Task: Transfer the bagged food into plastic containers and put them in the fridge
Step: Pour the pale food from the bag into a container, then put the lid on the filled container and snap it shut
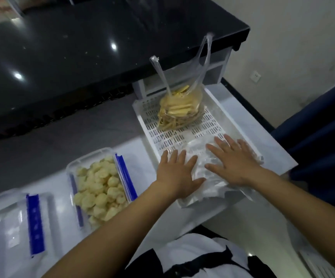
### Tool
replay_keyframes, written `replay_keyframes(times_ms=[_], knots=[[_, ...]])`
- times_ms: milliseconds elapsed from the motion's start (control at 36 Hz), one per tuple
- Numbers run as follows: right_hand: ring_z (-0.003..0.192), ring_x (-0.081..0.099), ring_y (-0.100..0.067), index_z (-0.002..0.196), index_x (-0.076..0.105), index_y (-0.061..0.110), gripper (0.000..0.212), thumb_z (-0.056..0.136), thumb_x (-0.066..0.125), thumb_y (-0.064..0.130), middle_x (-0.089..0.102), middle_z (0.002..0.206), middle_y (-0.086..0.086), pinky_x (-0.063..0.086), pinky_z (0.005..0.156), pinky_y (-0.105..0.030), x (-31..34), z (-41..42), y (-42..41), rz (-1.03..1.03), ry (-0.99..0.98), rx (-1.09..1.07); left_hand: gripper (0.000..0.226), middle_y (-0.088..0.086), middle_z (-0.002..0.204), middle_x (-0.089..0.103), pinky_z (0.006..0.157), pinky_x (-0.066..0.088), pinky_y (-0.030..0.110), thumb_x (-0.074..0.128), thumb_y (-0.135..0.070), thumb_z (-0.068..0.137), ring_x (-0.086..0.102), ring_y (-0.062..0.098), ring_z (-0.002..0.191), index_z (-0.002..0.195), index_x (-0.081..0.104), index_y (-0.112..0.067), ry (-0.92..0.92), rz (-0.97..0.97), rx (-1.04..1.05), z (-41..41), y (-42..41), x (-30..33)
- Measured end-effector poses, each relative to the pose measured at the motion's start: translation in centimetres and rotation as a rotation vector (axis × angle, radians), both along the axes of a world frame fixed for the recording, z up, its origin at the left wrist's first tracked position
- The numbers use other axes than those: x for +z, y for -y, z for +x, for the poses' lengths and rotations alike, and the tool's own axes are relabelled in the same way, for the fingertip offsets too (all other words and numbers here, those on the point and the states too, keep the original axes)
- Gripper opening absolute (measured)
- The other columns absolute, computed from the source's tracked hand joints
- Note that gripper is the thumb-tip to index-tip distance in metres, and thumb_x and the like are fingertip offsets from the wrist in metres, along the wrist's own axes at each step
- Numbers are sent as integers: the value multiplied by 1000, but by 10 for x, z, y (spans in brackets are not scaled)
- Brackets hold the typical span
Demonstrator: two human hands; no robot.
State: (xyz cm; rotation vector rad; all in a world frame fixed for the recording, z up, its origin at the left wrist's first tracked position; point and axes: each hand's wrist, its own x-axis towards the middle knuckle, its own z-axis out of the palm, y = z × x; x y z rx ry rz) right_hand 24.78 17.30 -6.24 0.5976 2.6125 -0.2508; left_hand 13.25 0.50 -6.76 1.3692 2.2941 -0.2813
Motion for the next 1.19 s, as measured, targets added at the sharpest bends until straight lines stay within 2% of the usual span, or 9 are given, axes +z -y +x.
replay_keyframes(times_ms=[167,250,389,472,611,806,1000,1111,1194], knots=[[153,-18,-19,157,4,44,80,87,18,80,-11,168,6,-8,123,-48,-1,-2,-12,-66,29,75,76,4,170,2,121,-14,55,24,-74,96,-2,28,156,160,11,-36,18,-12,-20,1,-2,5],[154,-10,-18,155,13,45,79,85,25,80,-2,168,8,1,123,-50,19,-11,-12,-122,-39,46,68,0,170,-2,123,-13,51,36,-63,100,-9,24,156,159,15,-39,123,131,8,-1,8,19],[152,14,-17,148,36,45,80,76,30,80,27,163,10,13,121,-45,71,-29,17,-352,-279,15,57,-8,169,5,124,-4,37,47,-45,103,-6,12,155,155,25,-43,254,555,395,6,63,47],[151,14,-11,146,38,47,76,77,32,77,28,161,13,10,121,-39,96,-44,49,-447,-299,143,58,-20,165,6,125,2,35,53,-44,101,-7,0,152,152,26,-49,196,631,685,15,114,57],[150,-4,-1,150,25,52,72,82,27,77,10,164,21,-3,124,-38,112,-62,113,-514,-249,430,65,-11,167,14,124,18,49,61,-43,96,5,11,155,152,28,-42,54,596,1072,31,200,65],[150,-16,-7,152,10,51,70,88,27,74,-8,166,17,-5,123,-41,88,-80,186,-521,-151,653,74,-1,167,16,124,17,45,69,-39,92,10,18,155,154,28,-38,-26,564,1425,62,296,52],[149,-26,-14,152,3,52,73,89,31,75,-17,165,14,-6,122,-45,45,-85,251,-409,-71,630,81,3,168,15,123,20,48,67,-48,91,10,22,154,158,23,-34,1,512,1630,51,398,16],[148,-30,-17,153,2,53,75,90,37,74,-20,165,12,-5,121,-50,33,-92,297,-342,-3,600,87,13,167,15,124,16,47,69,-49,90,11,30,154,159,23,-26,-63,404,1724,19,470,0],[146,-35,-19,154,-2,51,76,89,29,77,-22,165,8,-7,120,-53,32,-98,332,-206,1,608,90,16,166,17,122,19,48,72,-52,86,16,35,152,158,26,-23,-139,347,1749,-10,526,-6]])
